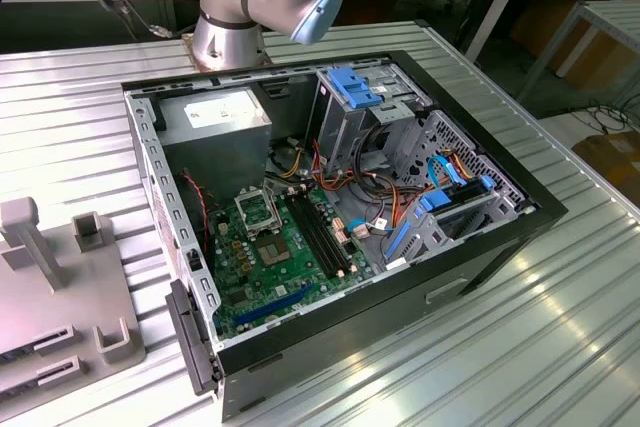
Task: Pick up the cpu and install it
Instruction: 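Reach for the cpu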
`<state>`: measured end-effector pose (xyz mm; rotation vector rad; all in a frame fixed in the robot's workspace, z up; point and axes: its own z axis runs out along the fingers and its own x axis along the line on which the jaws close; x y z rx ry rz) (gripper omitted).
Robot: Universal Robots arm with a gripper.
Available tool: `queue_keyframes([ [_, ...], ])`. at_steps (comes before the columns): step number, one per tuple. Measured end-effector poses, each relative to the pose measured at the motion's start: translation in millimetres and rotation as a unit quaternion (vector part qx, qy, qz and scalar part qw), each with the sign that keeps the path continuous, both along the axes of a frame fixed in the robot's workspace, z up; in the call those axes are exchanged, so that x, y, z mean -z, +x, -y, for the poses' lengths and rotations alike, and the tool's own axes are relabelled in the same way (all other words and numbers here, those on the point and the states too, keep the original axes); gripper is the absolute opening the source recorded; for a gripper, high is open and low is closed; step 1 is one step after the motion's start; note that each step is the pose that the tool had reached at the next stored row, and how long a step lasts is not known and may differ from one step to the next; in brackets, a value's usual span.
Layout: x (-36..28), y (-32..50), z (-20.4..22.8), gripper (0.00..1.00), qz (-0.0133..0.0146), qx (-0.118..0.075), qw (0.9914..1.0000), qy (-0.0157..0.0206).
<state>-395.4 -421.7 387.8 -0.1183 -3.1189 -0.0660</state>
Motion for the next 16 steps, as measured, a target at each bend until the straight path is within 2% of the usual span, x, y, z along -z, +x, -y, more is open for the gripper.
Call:
queue_keyframes([
  [4,0.6,-6.3,2.3,0.11,-0.0008,0.0,1.0,0.0],
  [8,1.6,-17.6,4.4,0.11,-0.0023,0.0,1.0,0.0],
  [16,4.0,-45.2,5.1,0.11,-0.0043,0.0,0.99999,0.0],
])
